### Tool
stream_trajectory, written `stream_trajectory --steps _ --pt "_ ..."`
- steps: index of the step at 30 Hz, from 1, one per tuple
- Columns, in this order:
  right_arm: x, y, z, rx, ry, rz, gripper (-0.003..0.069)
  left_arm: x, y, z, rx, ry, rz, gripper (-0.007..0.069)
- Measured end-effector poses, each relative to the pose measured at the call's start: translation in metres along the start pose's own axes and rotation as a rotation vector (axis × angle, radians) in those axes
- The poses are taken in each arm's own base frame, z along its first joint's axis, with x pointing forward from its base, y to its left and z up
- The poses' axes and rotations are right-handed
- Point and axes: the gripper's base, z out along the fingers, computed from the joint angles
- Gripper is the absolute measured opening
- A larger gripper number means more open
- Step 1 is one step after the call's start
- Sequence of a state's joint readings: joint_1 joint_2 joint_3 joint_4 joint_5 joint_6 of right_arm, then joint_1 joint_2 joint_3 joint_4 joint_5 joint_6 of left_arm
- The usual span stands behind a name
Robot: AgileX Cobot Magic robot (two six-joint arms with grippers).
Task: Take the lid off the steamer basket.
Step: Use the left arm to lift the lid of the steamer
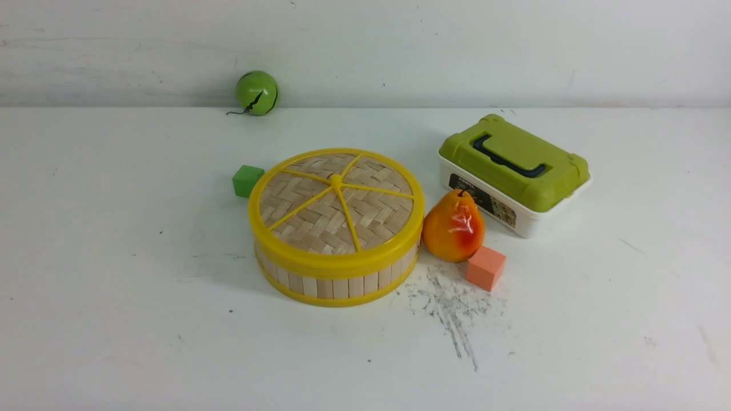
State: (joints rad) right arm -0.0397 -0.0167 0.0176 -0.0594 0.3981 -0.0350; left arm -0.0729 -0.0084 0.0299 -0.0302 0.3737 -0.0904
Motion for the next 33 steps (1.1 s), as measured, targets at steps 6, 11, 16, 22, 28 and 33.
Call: stream_trajectory --steps 6,11,16,22,28,33 --pt "0.0 0.0 0.0 0.0 0.0 0.0 0.024 0.0 0.0 0.0 0.0 0.0 0.0 0.0057" --pt "0.0 0.0 0.0 0.0 0.0 0.0 0.024 0.0 0.0 0.0 0.0 0.0 0.0 0.006" --pt "0.0 0.0 0.0 0.0 0.0 0.0 0.024 0.0 0.0 0.0 0.0 0.0 0.0 0.0066" --pt "0.0 0.0 0.0 0.0 0.0 0.0 0.024 0.0 0.0 0.0 0.0 0.0 0.0 0.0073" --pt "0.0 0.0 0.0 0.0 0.0 0.0 0.024 0.0 0.0 0.0 0.0 0.0 0.0 0.008" --pt "0.0 0.0 0.0 0.0 0.0 0.0 0.024 -0.0007 -0.0001 0.0 0.001 -0.007 0.0 0.0083"
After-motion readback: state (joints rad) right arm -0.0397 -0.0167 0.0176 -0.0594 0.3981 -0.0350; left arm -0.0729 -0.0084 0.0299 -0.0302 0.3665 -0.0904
